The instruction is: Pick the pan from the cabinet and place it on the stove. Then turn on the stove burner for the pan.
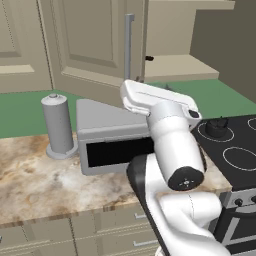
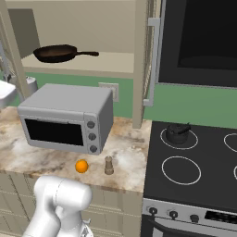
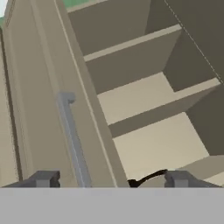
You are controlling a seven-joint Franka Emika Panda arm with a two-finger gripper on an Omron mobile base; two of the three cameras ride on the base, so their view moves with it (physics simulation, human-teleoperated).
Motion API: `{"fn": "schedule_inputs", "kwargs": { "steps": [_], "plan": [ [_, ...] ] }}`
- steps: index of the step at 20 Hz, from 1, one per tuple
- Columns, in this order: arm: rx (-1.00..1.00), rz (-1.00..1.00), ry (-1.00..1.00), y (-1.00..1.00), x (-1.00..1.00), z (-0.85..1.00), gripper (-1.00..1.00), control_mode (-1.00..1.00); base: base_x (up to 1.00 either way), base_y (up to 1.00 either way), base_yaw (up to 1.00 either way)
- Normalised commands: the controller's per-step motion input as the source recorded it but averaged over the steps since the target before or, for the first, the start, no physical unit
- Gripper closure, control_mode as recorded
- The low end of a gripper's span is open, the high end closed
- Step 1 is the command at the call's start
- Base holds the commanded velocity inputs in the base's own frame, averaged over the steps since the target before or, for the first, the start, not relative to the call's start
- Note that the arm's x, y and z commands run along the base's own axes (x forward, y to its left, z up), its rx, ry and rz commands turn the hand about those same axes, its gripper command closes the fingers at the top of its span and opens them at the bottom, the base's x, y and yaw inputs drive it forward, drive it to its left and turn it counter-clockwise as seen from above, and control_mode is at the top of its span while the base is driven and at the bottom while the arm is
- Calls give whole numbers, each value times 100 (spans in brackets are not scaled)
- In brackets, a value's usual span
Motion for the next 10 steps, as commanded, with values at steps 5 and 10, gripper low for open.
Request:
{"fn": "schedule_inputs", "kwargs": {
  "steps": [5,10],
  "plan": [
    [52,18,0,-76,-8,6,-100,-100,0,0,0],
    [54,23,3,-61,0,-1,-100,-100,0,0,0]
  ]
}}
